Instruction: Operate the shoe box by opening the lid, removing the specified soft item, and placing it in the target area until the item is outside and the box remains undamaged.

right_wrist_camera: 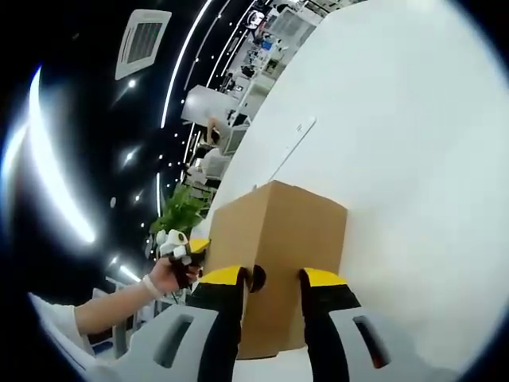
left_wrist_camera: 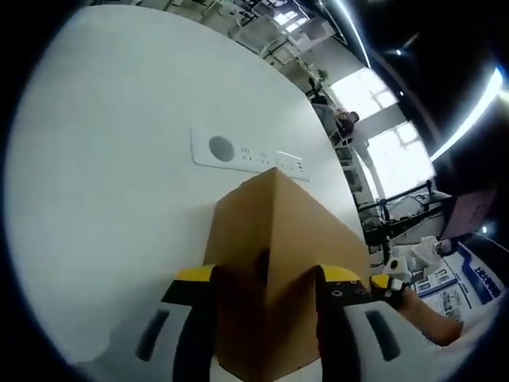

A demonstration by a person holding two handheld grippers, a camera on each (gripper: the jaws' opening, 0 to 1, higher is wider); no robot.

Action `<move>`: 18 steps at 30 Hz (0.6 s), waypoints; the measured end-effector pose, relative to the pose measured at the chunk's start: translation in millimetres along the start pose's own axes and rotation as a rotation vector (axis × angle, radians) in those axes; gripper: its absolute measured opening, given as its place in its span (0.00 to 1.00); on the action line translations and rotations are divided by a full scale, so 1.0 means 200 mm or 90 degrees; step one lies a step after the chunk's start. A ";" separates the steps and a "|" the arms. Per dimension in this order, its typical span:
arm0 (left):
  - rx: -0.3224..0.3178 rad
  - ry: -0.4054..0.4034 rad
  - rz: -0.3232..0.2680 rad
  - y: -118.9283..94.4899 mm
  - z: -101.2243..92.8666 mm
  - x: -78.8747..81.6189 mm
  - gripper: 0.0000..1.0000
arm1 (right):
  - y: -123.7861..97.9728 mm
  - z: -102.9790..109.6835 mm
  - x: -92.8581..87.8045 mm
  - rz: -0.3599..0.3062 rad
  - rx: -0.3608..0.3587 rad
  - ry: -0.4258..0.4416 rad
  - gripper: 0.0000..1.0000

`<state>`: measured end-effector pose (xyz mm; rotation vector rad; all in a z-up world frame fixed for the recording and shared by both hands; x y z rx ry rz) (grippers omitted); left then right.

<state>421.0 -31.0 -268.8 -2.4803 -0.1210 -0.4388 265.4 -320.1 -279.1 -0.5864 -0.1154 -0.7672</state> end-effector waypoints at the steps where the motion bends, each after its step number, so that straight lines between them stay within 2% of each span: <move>1: -0.003 -0.005 -0.006 -0.01 0.00 0.00 0.46 | 0.00 0.00 0.00 0.000 0.000 0.000 0.27; 6: -0.014 -0.016 -0.020 -0.05 0.01 0.01 0.37 | 0.00 0.00 0.00 -0.002 -0.001 -0.002 0.27; 18: -0.032 -0.030 -0.031 -0.04 0.01 0.01 0.35 | 0.00 0.00 0.00 -0.011 0.003 -0.003 0.27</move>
Point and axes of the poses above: the point that each gripper's makers call its tool centre point, and the gripper's own axes: y roughly forward along the fingers, z roughly to its left, x roughly out of its top, the point moved 5 cm from there along -y, roughly backward along the fingers, and after that the axes turned 4 degrees about -x, right-handed, at the moved point
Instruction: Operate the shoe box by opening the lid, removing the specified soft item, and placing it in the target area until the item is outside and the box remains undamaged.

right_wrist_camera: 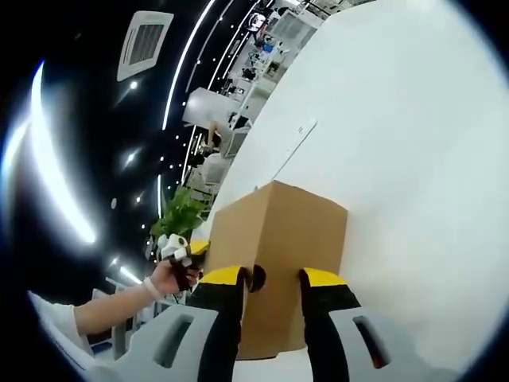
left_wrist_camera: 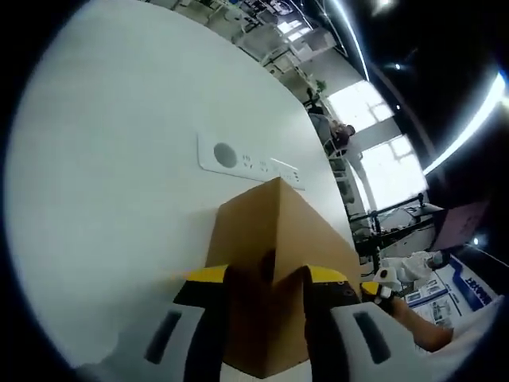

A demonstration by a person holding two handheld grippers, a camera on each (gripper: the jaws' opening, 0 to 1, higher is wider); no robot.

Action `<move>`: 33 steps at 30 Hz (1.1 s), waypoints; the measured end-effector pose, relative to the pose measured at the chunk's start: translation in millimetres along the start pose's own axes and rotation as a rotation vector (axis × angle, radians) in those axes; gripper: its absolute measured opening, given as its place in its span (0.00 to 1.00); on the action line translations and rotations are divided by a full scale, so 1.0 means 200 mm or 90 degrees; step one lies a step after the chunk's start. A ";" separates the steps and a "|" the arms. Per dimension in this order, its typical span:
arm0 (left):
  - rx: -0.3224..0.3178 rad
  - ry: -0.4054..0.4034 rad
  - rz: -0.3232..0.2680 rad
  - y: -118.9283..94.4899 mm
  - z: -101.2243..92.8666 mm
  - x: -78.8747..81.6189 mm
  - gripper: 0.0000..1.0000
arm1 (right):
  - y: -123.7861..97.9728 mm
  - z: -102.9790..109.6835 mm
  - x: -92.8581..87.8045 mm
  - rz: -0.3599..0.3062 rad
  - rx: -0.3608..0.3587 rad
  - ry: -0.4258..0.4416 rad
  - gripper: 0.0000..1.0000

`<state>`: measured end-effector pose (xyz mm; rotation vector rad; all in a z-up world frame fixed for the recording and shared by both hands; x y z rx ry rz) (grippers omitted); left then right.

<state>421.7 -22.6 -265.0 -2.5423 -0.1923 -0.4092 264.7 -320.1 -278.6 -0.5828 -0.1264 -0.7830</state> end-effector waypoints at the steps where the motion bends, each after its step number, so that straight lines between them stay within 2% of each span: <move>1: 0.000 -0.001 -0.002 0.00 0.00 0.00 0.35 | 0.00 0.00 0.00 0.001 0.000 0.002 0.27; 9: -0.001 0.003 -0.028 -0.01 0.00 -0.02 0.35 | 0.00 0.00 0.00 0.007 -0.003 -0.003 0.27; 13: -0.001 -0.001 -0.066 -0.01 0.00 -0.04 0.34 | 0.00 0.00 0.00 0.011 -0.004 -0.005 0.27; 17: -0.001 -0.005 -0.083 -0.01 0.01 -0.04 0.34 | 0.00 0.00 0.00 0.020 -0.006 -0.007 0.27; 22: 0.002 -0.008 -0.092 -0.01 0.01 -0.04 0.34 | 0.00 0.00 0.01 0.032 -0.011 -0.010 0.27; 27: 0.011 -0.019 -0.091 -0.02 0.00 -0.07 0.34 | 0.01 -0.01 0.04 0.022 -0.010 -0.007 0.27; 33: 0.015 -0.021 -0.084 -0.03 0.04 -0.03 0.34 | 0.03 0.00 0.07 0.048 -0.023 -0.023 0.28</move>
Point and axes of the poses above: the point that each gripper's makers call its tool centre point, and the gripper's own axes: y roughly forward along the fingers, z roughly to its left, x roughly out of its top, the point moved 5 cm from there along -y, roughly backward along the fingers, and after that the axes turned 4 degrees about -x, right-handed, at the moved point
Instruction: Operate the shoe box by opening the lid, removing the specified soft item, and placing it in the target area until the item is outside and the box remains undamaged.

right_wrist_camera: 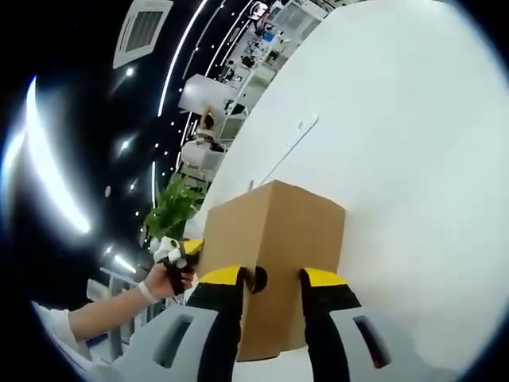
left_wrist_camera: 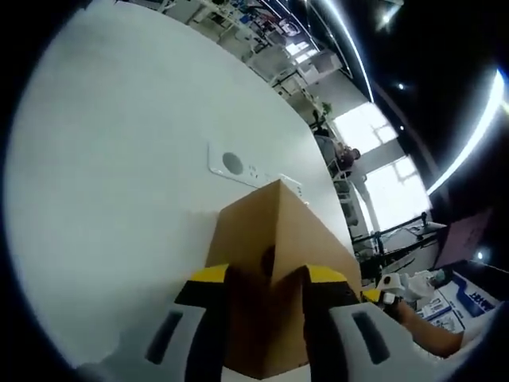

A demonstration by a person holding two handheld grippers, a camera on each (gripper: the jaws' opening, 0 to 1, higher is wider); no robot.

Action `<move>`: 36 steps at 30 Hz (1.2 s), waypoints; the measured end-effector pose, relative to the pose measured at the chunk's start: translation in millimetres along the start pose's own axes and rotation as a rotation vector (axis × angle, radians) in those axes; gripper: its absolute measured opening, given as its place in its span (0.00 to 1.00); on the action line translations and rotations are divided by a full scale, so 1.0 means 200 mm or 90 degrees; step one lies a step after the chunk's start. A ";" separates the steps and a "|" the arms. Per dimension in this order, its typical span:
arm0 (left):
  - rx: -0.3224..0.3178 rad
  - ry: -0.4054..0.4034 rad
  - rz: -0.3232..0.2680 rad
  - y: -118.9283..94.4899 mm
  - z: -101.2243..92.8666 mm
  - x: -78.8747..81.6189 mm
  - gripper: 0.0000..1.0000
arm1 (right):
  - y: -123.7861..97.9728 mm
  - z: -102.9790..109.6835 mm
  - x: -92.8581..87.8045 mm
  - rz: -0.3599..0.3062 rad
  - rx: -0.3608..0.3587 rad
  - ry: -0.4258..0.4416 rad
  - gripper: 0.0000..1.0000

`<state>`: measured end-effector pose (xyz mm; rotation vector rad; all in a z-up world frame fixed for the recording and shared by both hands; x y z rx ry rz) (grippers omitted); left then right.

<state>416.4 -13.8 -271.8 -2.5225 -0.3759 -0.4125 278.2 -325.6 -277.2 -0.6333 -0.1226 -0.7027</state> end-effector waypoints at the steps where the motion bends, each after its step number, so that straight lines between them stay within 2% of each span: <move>1: 0.001 0.000 -0.001 0.00 0.00 0.00 0.34 | 0.00 0.00 0.00 0.001 -0.001 0.001 0.28; 9: -0.005 -0.012 -0.044 0.00 0.05 0.01 0.34 | 0.01 0.00 0.02 0.021 -0.002 -0.006 0.28; 25: 0.007 -0.027 -0.067 -0.02 0.02 -0.04 0.34 | 0.02 -0.01 0.07 0.013 -0.002 -0.017 0.28; 36: 0.009 -0.033 -0.066 -0.02 0.02 -0.06 0.34 | 0.03 -0.01 0.08 0.013 -0.003 -0.025 0.28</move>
Point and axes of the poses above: the point that each gripper's makers call its tool centre point, and the gripper's own axes: y roughly forward along the fingers, z roughly to its left, x roughly out of its top, the point moved 5 cm from there along -y, roughly backward along the fingers, and after that the axes turned 4 degrees about -x, right-handed, at the moved point
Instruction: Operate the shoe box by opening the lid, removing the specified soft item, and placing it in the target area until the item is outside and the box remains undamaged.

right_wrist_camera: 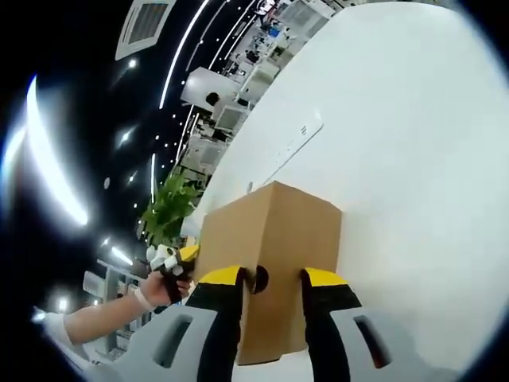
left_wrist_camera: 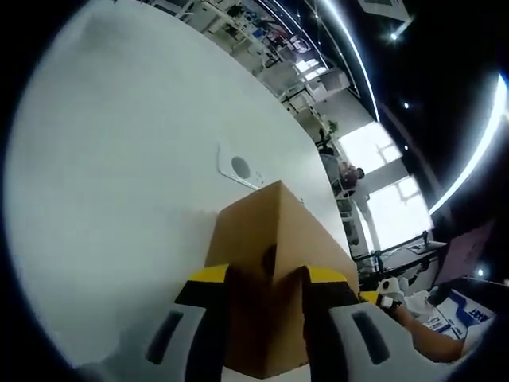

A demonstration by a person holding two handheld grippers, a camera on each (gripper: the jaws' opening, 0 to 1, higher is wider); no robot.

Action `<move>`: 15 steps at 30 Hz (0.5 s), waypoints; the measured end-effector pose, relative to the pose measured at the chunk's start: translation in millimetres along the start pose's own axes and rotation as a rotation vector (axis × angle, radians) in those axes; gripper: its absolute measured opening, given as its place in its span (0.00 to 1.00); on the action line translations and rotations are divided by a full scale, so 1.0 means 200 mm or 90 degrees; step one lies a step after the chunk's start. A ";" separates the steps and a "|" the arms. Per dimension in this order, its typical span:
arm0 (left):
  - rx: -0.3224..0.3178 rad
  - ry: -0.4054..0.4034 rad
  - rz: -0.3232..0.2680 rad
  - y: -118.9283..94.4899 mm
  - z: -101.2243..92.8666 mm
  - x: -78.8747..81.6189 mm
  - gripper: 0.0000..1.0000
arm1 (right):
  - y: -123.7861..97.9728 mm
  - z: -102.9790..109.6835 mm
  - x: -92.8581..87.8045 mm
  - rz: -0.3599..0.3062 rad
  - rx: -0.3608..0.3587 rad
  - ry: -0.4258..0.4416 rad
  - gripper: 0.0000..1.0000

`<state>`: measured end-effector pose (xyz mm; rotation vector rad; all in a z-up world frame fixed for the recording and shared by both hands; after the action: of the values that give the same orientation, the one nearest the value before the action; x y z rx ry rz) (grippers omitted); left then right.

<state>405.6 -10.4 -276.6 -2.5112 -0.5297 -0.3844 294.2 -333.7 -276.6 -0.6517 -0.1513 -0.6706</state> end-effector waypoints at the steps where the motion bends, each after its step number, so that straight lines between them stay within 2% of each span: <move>1: 0.001 -0.001 0.000 0.00 0.00 0.00 0.34 | 0.00 0.00 0.00 0.001 0.000 -0.001 0.28; 15: 0.012 -0.012 0.002 -0.01 0.00 -0.01 0.34 | 0.01 0.00 0.03 0.009 -0.002 -0.015 0.28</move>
<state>403.8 -10.4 -275.8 -2.5000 -0.5353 -0.3529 299.6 -335.5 -275.6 -0.6636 -0.1673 -0.6492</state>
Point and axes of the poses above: the point that each gripper's makers call its tool centre point, and the gripper's own axes: y roughly forward along the fingers, z roughly to its left, x roughly out of its top, the point moved 5 cm from there along -y, roughly backward along the fingers, and after that the axes turned 4 degrees about -x, right-handed, at the moved point
